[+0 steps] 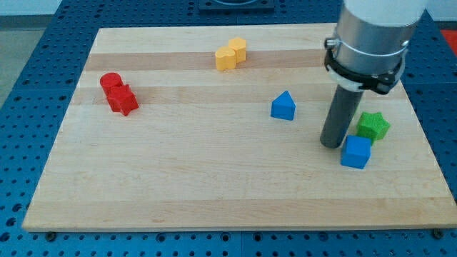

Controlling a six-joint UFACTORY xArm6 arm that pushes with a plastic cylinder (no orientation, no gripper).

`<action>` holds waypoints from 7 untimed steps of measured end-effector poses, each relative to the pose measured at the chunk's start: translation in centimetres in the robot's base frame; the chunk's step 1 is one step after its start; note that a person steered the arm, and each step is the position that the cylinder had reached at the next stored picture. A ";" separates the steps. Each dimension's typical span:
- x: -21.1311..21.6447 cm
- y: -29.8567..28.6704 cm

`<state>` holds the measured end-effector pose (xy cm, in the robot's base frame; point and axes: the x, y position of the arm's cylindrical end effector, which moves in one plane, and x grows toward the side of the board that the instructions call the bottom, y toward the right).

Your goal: Place the blue triangle vertical to yellow heart

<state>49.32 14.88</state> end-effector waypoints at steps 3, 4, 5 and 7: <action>-5.6 -3.8; -7.5 -6.0; -7.5 -8.4; -6.4 -12.7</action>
<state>42.97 2.14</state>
